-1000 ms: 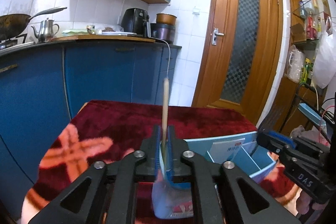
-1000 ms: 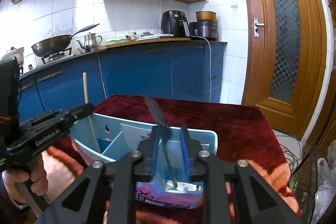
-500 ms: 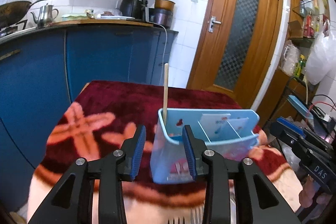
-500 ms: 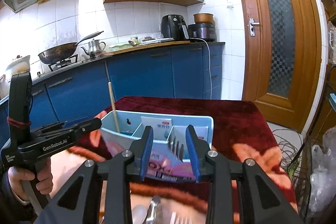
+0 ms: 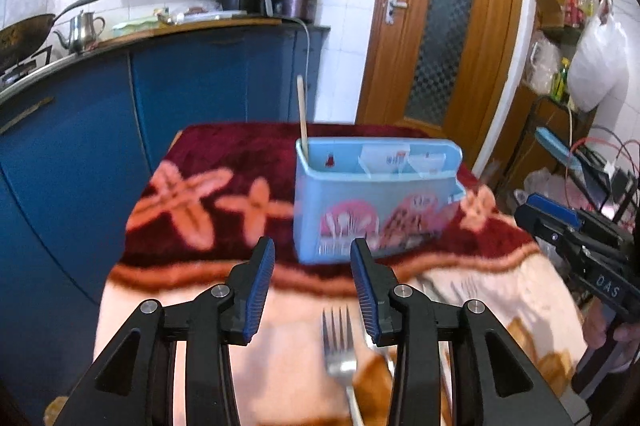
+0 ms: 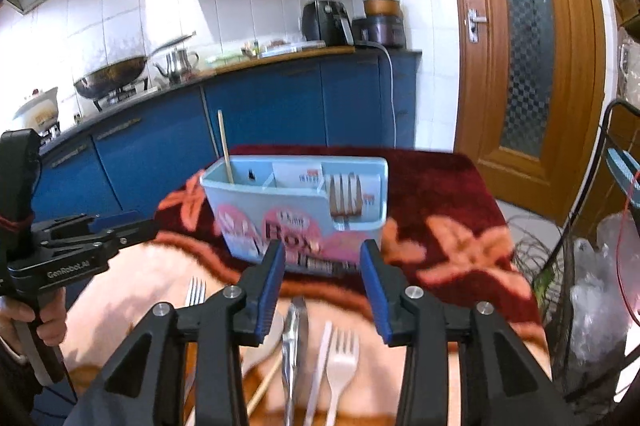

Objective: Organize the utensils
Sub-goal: 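Withdraw both open tools from the caddy back over the utensils, then grasp a silver fork with the left tool while the right tool grasps the white plastic fork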

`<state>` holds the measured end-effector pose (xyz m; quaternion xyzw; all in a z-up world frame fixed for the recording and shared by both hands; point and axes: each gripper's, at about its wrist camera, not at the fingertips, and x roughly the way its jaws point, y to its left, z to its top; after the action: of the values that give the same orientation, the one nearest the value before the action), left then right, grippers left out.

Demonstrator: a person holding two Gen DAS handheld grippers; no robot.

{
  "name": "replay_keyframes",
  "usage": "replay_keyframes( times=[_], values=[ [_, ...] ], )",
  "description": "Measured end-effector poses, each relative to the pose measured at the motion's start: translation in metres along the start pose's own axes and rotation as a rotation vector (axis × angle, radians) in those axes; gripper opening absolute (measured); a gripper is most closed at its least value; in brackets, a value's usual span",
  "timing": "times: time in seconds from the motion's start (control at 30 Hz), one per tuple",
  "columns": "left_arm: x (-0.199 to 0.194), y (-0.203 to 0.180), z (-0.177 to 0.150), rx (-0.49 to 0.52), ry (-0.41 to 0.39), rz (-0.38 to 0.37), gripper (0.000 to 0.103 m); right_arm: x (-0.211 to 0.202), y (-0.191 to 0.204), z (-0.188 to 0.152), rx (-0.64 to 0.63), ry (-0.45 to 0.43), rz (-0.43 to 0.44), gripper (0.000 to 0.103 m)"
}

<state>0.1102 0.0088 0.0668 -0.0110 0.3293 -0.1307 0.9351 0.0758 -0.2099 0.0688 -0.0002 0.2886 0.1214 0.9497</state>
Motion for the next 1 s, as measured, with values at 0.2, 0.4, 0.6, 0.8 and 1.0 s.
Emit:
replay_keyframes(
  times=[0.2,0.4,0.6,0.8,1.0],
  values=[
    [-0.001,-0.004,-0.020,0.027,0.142,0.020,0.041,-0.001,-0.005,-0.020,-0.007,0.135,-0.020,0.043],
    [0.001,-0.006,-0.038,0.032,0.229,0.019,0.042,0.005,-0.009,-0.040,0.018,0.272,-0.010,0.045],
    [0.011,-0.010,-0.049,0.017,0.334,-0.010,0.049,0.016,-0.014,-0.054,0.043,0.410,0.009,0.045],
    [0.024,-0.016,-0.059,0.026,0.425,-0.024,0.049,0.026,-0.018,-0.060,0.061,0.497,0.028,0.045],
    [0.038,-0.016,-0.063,0.009,0.486,-0.045,0.047,0.036,-0.019,-0.063,0.066,0.553,0.044,0.045]
  ],
)
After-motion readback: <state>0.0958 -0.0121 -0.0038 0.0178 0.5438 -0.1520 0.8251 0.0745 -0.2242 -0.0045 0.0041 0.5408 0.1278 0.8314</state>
